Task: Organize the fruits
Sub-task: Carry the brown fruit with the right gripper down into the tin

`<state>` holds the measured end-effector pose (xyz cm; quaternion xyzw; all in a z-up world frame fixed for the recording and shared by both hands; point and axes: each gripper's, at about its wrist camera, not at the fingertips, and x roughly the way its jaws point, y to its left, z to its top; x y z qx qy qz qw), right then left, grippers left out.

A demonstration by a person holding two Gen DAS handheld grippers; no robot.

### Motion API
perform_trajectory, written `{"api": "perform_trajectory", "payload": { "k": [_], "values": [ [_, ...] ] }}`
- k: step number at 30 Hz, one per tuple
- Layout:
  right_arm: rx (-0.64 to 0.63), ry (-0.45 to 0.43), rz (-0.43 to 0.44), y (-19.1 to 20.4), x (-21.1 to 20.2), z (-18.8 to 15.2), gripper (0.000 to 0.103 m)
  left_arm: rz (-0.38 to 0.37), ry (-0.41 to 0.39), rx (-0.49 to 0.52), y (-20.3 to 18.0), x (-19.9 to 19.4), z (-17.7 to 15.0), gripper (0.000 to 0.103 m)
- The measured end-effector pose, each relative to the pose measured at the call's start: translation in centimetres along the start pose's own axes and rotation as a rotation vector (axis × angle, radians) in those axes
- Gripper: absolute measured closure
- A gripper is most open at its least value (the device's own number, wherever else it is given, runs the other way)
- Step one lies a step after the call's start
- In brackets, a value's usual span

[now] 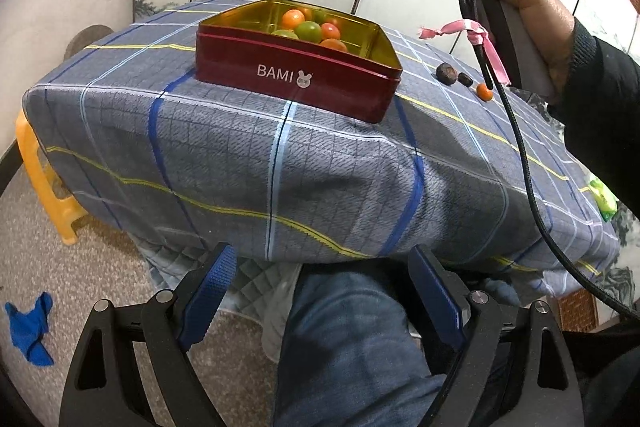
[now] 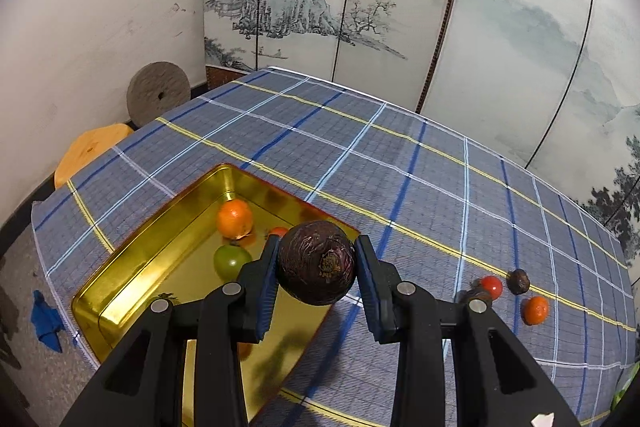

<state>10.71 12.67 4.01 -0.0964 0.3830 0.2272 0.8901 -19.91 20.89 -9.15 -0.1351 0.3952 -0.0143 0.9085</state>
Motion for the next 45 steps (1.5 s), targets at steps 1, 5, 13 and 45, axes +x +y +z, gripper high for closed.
{"api": "perform_trajectory", "payload": {
  "k": [1, 5, 13, 45],
  "values": [
    [-0.002, 0.002, 0.004, 0.2, 0.0, 0.0, 0.070, 0.000, 0.003, -0.004, 0.1, 0.0, -0.1, 0.015],
    [-0.014, 0.006, 0.011, 1.1, 0.2, -0.1, 0.070, -0.001, 0.003, -0.009, 0.2, 0.0, -0.2, 0.015],
    [-0.030, 0.019, 0.024, 2.6, 0.6, -0.3, 0.070, 0.000, 0.005, -0.021, 0.5, 0.0, -0.4, 0.015],
    [-0.107, 0.265, 0.235, 9.5, 7.4, 0.1, 0.070, 0.033, 0.026, -0.077, 2.9, 0.6, -1.5, 0.015]
  ]
}}
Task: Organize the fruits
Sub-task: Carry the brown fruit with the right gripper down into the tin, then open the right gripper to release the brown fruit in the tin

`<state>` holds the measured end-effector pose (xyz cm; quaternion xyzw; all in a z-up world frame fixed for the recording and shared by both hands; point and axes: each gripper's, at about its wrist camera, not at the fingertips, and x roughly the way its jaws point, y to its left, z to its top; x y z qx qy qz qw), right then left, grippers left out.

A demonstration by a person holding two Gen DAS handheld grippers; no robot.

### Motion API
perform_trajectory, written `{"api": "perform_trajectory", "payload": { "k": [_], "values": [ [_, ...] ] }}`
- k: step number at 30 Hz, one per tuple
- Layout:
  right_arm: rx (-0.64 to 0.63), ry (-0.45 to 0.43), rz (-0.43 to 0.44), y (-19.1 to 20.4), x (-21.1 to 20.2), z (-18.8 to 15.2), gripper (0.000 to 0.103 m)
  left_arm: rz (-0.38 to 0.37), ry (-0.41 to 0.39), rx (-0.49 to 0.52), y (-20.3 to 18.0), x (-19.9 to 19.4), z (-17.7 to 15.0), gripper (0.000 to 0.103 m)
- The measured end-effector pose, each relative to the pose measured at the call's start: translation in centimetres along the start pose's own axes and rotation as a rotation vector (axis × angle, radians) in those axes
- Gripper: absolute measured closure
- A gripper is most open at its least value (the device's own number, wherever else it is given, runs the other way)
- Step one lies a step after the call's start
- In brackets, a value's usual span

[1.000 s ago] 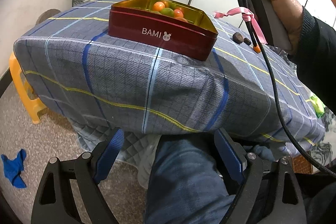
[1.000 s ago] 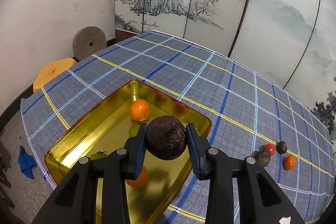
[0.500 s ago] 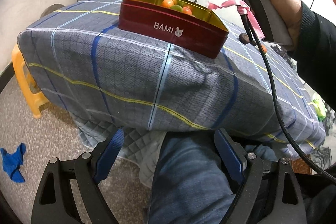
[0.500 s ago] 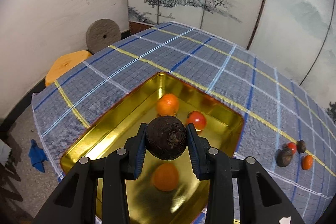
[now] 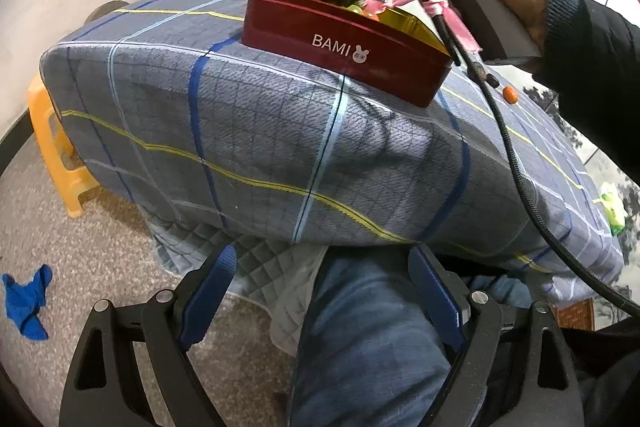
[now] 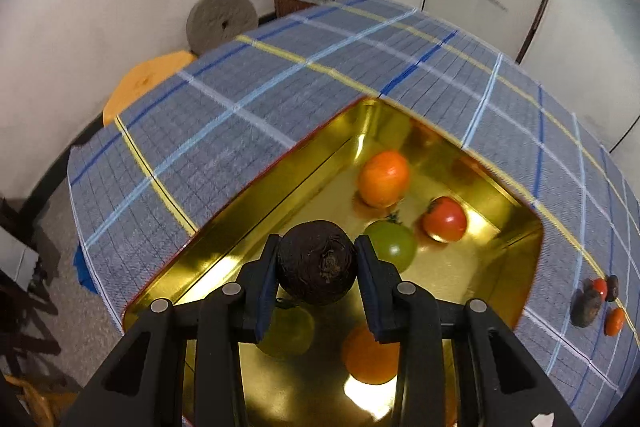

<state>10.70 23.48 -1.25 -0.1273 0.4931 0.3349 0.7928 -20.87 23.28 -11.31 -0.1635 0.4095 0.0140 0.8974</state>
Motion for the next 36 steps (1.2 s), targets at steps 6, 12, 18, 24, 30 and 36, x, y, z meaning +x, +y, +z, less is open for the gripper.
{"api": "perform_trajectory", "payload": {
  "k": [6, 12, 18, 24, 30, 36],
  "values": [
    [-0.022, 0.058, 0.000, 0.3, 1.8, -0.2, 0.070, 0.007, 0.011, -0.003, 0.2, 0.1, 0.0, 0.015],
    [-0.021, 0.085, 0.012, 0.3, 2.5, -0.1, 0.069, 0.017, 0.021, 0.012, -0.1, 0.3, 0.1, 0.015],
    [0.029, 0.037, 0.111, -1.0, 0.8, -0.1, 0.062, 0.035, 0.013, 0.038, -0.5, -0.4, 0.2, 0.015],
    [0.150, -0.294, 0.148, -9.9, -8.8, -4.0, 0.022, 0.051, -0.026, 0.119, -2.0, -1.2, 1.3, 0.015],
    [0.439, -0.349, -0.228, -27.1, -11.2, -14.1, 0.020, -0.030, -0.071, 0.211, -6.1, -1.3, 5.4, 0.015],
    [0.835, -0.295, -0.426, -42.5, -11.5, -26.5, 0.020, -0.172, -0.080, 0.319, -13.9, 0.5, 11.4, 0.015]
  ]
}}
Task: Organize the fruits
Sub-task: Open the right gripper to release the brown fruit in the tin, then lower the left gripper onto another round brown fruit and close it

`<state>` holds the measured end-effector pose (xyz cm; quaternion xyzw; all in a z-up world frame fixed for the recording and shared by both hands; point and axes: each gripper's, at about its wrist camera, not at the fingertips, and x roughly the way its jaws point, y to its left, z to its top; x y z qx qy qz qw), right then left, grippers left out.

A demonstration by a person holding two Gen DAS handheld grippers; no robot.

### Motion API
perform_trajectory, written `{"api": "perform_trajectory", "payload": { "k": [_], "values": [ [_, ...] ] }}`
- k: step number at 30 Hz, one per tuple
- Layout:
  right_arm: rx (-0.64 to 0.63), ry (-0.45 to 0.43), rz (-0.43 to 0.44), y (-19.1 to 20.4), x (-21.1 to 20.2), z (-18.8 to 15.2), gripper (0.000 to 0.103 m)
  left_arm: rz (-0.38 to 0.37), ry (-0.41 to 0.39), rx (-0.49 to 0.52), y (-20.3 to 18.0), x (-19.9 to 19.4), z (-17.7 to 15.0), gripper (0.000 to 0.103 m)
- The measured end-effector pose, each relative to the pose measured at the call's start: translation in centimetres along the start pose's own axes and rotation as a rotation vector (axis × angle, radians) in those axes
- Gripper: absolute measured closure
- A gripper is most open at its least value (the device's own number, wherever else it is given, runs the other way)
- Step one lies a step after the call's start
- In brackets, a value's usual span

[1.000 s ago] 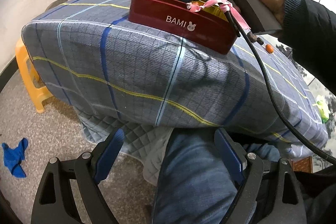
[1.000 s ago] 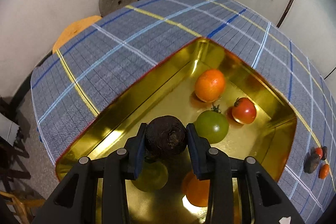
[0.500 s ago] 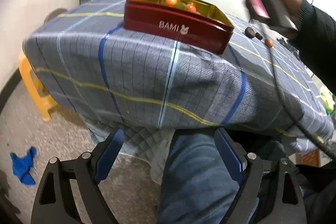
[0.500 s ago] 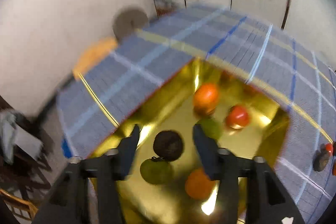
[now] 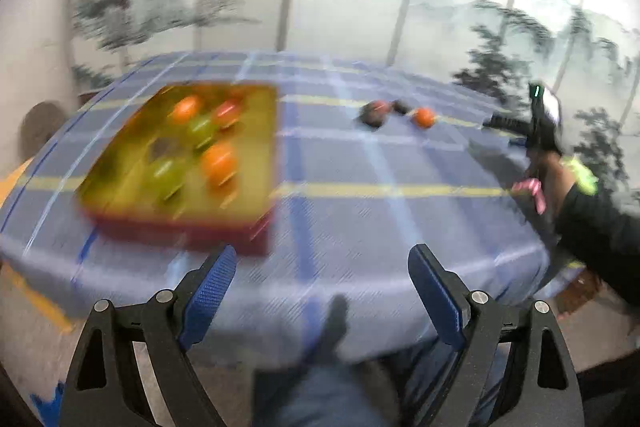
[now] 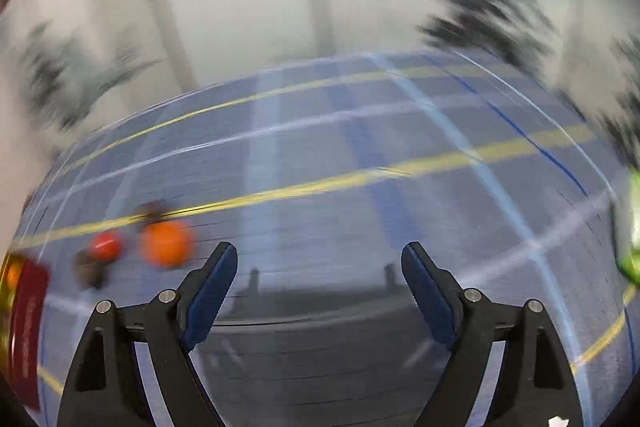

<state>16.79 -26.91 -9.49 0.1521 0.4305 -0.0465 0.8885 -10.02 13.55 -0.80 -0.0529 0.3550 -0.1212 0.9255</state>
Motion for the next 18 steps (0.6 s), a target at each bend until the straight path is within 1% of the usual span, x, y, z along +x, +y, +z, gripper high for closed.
{"api": "perform_trajectory", "payload": {
  "k": [1, 3, 4, 5, 7, 9, 10, 12, 14, 15, 16, 18],
  "values": [
    [0.045, 0.004, -0.014, -2.1, 0.4, 0.0, 0.020, -0.021, -0.002, 0.010, -0.8, 0.8, 1.4, 0.015],
    [0.109, 0.019, -0.019, -5.0, 1.1, -0.1, 0.020, -0.043, -0.005, 0.029, -2.4, 2.4, 3.8, 0.015],
    [0.151, 0.032, 0.012, -6.0, 1.4, -0.1, 0.019, -0.050, -0.005, 0.042, -3.1, 3.6, 5.2, 0.015],
    [0.186, 0.002, 0.052, -6.7, 1.1, -0.1, 0.018, -0.050, -0.004, 0.055, -4.0, 5.0, 6.6, 0.015],
    [0.198, 0.008, 0.066, -6.7, 1.2, -0.2, 0.014, -0.062, 0.007, 0.081, -5.6, 8.2, 8.8, 0.015],
    [0.196, 0.008, 0.084, -6.6, 1.2, 0.0, 0.013, -0.052, 0.014, 0.094, -6.6, 11.4, 10.6, 0.015],
    [0.204, 0.005, 0.098, -6.9, 1.2, -0.1, 0.012, -0.048, 0.025, 0.094, -7.0, 12.7, 11.1, 0.015],
    [0.227, -0.006, 0.127, -8.0, 0.8, -0.4, 0.012, -0.022, 0.062, 0.088, -7.4, 16.7, 12.3, 0.015],
    [0.236, -0.010, 0.139, -8.4, 0.9, -0.5, 0.012, -0.004, 0.098, 0.092, -7.3, 19.3, 12.4, 0.016],
    [0.237, -0.010, 0.141, -8.5, 0.9, -0.5, 0.012, 0.030, 0.106, 0.100, -7.3, 20.7, 12.6, 0.016],
    [0.238, -0.011, 0.143, -8.6, 0.9, -0.5, 0.012, 0.044, 0.112, 0.100, -7.3, 21.6, 12.7, 0.016],
    [0.241, -0.013, 0.148, -8.9, 1.1, -0.6, 0.012, 0.050, 0.130, 0.088, -6.9, 23.5, 13.0, 0.018]
  ]
}}
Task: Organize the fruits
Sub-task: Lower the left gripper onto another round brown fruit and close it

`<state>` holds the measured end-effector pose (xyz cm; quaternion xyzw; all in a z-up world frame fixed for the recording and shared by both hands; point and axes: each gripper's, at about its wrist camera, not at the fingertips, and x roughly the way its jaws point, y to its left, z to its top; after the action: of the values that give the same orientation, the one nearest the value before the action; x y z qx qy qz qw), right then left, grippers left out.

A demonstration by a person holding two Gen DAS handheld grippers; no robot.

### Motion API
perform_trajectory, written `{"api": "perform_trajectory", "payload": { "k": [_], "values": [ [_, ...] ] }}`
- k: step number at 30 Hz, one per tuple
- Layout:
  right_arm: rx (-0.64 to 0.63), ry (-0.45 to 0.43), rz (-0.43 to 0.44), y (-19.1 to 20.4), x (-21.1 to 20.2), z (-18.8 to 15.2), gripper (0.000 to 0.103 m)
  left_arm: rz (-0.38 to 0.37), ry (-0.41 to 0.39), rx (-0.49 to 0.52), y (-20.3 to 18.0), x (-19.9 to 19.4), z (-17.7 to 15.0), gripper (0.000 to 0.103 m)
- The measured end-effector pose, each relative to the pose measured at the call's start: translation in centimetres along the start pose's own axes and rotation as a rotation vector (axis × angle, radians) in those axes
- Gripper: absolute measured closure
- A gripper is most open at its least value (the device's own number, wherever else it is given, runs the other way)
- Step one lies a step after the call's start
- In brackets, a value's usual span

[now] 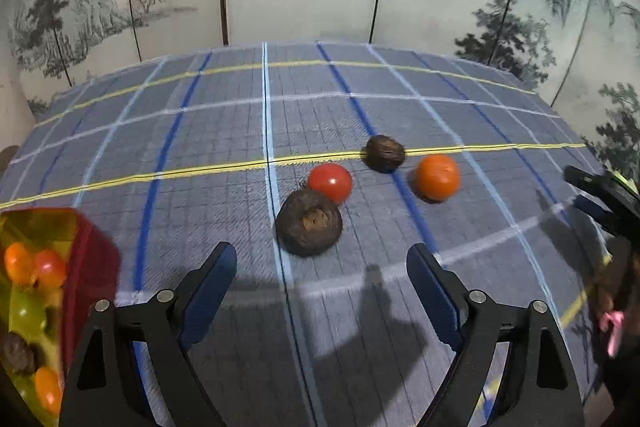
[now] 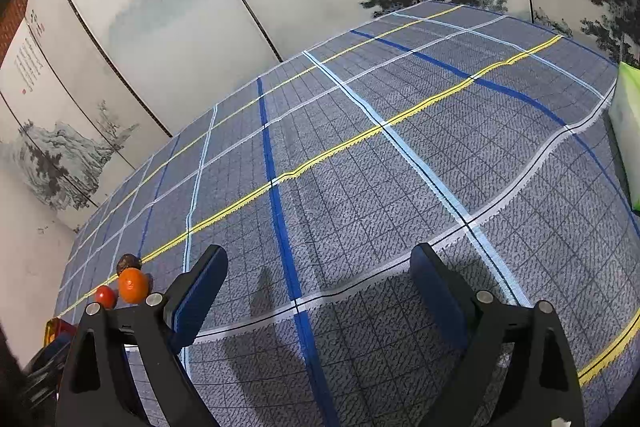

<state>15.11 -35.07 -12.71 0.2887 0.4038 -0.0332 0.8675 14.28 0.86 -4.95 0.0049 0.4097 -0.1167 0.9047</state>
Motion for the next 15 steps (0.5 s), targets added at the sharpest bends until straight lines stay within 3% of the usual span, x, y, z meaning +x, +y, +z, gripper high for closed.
{"api": "perform_trajectory", "payload": {
  "k": [2, 4, 9, 15],
  "values": [
    [0.000, 0.000, 0.003, 0.0, 0.0, -0.1, 0.011, 0.010, 0.016, -0.027, 0.4, 1.6, 0.5, 0.018],
    [-0.005, 0.002, 0.004, 0.0, 0.0, -0.1, 0.010, 0.020, 0.026, -0.043, 0.7, 2.5, 0.7, 0.026],
    [-0.012, 0.008, 0.004, 0.1, 0.1, -0.1, 0.009, 0.056, 0.045, 0.010, 0.0, 3.5, 0.8, 0.062],
    [-0.012, 0.007, 0.003, 0.1, 0.1, -0.1, 0.008, 0.073, 0.036, 0.079, -1.0, 2.7, 0.7, 0.062]
  ]
}}
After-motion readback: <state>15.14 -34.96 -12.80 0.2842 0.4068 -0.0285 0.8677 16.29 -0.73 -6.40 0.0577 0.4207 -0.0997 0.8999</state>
